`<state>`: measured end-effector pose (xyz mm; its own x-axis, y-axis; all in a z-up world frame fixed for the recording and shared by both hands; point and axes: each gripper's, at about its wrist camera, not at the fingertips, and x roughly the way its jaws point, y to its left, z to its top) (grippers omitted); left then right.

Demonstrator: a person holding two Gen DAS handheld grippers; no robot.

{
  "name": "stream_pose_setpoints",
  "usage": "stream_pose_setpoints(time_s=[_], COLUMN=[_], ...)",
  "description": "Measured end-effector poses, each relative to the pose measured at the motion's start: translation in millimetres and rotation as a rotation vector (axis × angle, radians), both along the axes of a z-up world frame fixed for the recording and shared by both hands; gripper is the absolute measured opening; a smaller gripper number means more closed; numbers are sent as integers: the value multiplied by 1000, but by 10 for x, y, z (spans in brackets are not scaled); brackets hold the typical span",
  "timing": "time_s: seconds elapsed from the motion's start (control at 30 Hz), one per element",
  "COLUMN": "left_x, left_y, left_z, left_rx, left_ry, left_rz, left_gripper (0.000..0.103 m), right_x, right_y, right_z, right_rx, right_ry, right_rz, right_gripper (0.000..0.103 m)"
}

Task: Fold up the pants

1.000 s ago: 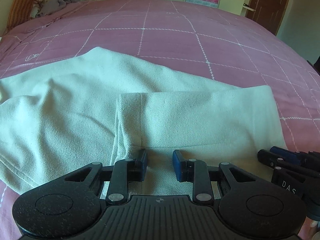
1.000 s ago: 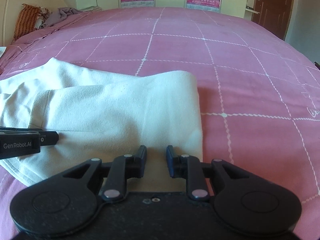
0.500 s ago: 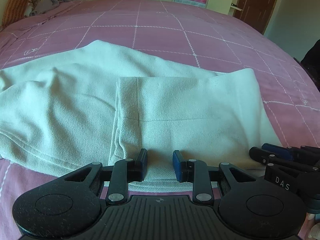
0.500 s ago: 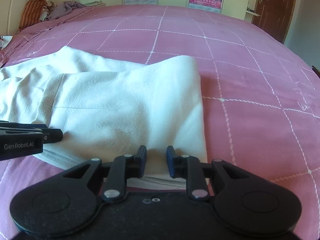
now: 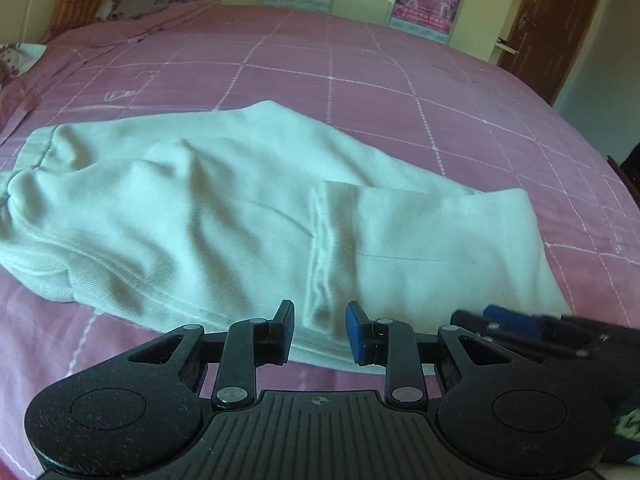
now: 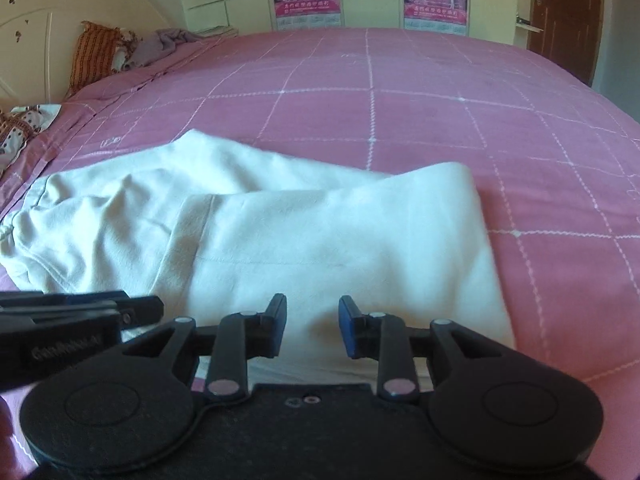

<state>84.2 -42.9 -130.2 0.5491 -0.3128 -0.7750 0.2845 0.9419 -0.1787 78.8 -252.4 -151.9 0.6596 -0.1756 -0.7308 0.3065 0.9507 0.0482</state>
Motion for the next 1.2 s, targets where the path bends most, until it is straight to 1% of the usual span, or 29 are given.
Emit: stream_pose_setpoints(time_s=[0.03,0.07,0.1,0.17,0.27,0.33,0.4,0.47,0.5,0.57,0.6,0.63,0.73,0.77,0.83,0.9,1.0,1.2], left_x=[29,52,76,148,322,422,517,573,576,544,541,537,485,464,430,423,429,585], left_y=[121,233,326,531,792,913,954,903,869,810,810,847,1046,1098,1185,1297,1493,1929], left_z=[-6,-15,-24,-58,-112,-135,-205,-293,-324,-335,-337,-318,-265,-253,-235,-234,-209,-210], left_rx=[0,7,13,28,25,13,9,46,66,104,105,85,-41,-54,-48,-62,-69,-139], left_ry=[10,15,15,15,32,24,33,46,37,16,18,35,95,96,90,96,88,108], left_rz=[33,64,85,140,214,249,235,207,193,166,163,175,257,276,306,335,390,510], left_gripper=[29,29,29,29,29,29,29,29,29,29,29,29,29,29,29,29,29,29], right_x=[46,56,59,81,118,224,342,451,505,609,610,611,618,609,574,549,554,540], right_y=[52,101,149,214,301,411,514,597,636,674,658,636,585,582,594,622,622,612], right_z=[-111,-179,-192,-125,16,62,65,32,-11,-169,-197,-212,-204,-207,-216,-227,-228,-233], right_rx=[-14,-47,-78,-89,-40,-29,-14,8,11,26,32,48,81,83,76,59,60,61], right_ry=[45,55,53,58,-12,-29,-32,-24,-4,67,56,54,62,58,46,36,32,24], right_rz=[8,14,22,23,54,89,117,134,142,146,139,133,131,132,130,128,125,128], right_gripper=[29,29,29,31,29,30,29,29,30,29,29,29,29,30,30,30,30,30])
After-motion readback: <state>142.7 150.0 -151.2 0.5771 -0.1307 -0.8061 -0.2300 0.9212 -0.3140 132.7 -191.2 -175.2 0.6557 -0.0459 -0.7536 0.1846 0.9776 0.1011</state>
